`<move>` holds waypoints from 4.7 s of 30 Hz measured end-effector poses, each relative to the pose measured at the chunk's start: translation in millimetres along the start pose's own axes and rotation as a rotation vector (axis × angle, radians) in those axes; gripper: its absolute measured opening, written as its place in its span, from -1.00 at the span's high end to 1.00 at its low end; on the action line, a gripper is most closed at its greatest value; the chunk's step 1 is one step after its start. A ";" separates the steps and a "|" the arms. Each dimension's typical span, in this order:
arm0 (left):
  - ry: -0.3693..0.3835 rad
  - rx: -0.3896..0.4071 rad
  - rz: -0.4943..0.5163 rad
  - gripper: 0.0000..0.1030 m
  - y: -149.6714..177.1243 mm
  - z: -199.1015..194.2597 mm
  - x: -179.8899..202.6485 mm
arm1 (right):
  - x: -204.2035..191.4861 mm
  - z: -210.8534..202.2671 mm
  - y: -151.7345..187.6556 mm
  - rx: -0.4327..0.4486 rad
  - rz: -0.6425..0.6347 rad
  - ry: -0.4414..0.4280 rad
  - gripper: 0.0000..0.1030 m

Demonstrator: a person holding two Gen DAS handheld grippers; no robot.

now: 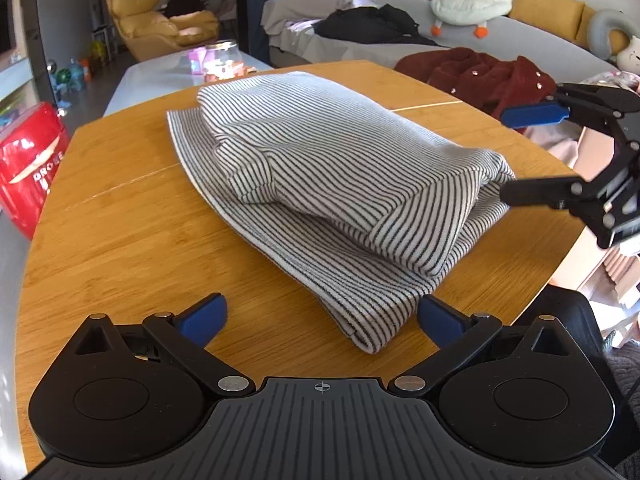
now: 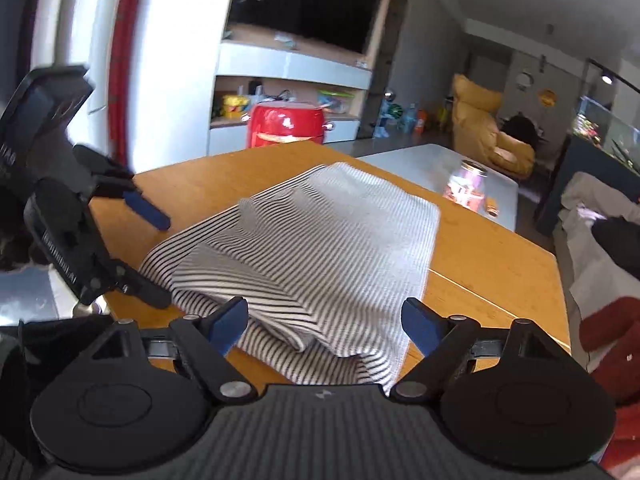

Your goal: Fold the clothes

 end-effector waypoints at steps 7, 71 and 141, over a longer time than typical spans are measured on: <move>-0.038 0.068 -0.072 -1.00 -15.7 -22.4 -21.8 | -38.3 35.4 8.1 -0.005 -0.322 -0.069 -0.64; 0.127 0.091 -0.007 -1.00 -57.1 45.2 -46.1 | -34.7 -52.2 -120.6 -0.121 -0.411 -0.257 0.50; 0.354 0.018 -0.244 -1.00 -80.3 125.3 -62.5 | 85.2 21.9 23.7 -0.282 0.750 -0.047 -0.41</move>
Point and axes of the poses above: each gripper's, at about its wrist camera, not at the fingertips, and z roughly the way its jaws point, x to its right, y to its underside, the point moved 7 cm from there along z, roughly the way its jaws point, and after that the axes turned 14 degrees about x, right-handed, at the moved point
